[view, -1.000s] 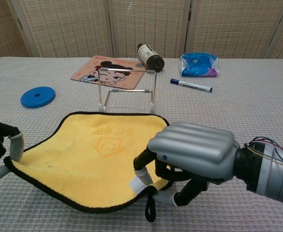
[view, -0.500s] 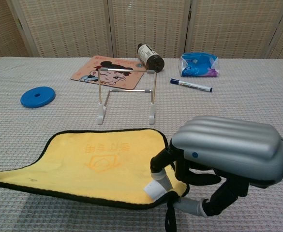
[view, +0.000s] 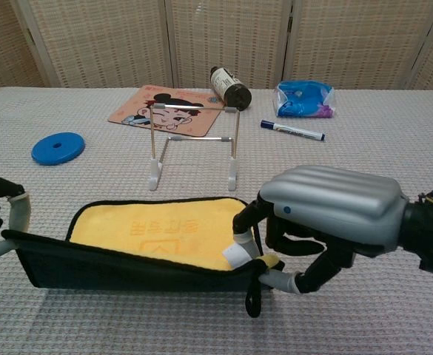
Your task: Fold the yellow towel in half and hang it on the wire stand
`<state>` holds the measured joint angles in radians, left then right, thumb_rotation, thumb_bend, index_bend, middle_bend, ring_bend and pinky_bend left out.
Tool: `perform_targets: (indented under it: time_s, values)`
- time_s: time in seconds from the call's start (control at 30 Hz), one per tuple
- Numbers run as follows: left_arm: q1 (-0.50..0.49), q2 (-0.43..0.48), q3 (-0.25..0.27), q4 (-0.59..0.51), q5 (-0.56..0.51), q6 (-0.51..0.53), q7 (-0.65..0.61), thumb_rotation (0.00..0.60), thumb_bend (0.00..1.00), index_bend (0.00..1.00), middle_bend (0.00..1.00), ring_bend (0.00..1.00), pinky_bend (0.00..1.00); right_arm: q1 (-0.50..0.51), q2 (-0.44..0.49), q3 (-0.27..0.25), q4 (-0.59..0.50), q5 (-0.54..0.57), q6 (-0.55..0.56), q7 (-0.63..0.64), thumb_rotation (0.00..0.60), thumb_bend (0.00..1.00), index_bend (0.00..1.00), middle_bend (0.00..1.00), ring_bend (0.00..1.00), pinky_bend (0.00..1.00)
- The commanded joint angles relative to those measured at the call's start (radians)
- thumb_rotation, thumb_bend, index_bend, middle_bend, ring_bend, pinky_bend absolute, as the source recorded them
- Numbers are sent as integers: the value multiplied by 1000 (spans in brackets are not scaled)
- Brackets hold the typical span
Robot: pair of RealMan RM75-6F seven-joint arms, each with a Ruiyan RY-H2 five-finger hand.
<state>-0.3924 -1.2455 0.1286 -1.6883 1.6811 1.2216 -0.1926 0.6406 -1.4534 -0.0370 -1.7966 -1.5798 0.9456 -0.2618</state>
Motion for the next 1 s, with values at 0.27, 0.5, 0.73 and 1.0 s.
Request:
perform_targets:
  time_s: [0.27, 0.5, 0.73, 1.0]
  values:
    - [-101, -30, -104, 62, -183, -191, -44, 600, 536, 646, 994, 845, 1000, 14, -106, 71, 105, 103, -9, -89, 600, 518, 733, 961, 1000, 1000]
    - [-135, -39, -137, 92, -255, -262, -55, 600, 535, 636, 994, 845, 1000, 27, -152, 85, 155, 128, -12, -134, 600, 518, 733, 961, 1000, 1000]
    - [-153, -49, -157, 120, -312, -311, -61, 600, 535, 623, 994, 845, 1000, 43, -193, 100, 203, 149, -16, -164, 600, 518, 732, 961, 1000, 1000]
    - [-162, -58, -162, 138, -335, -340, -69, 600, 534, 566, 994, 845, 1000, 60, -223, 119, 240, 175, -20, -174, 600, 518, 732, 961, 1000, 1000]
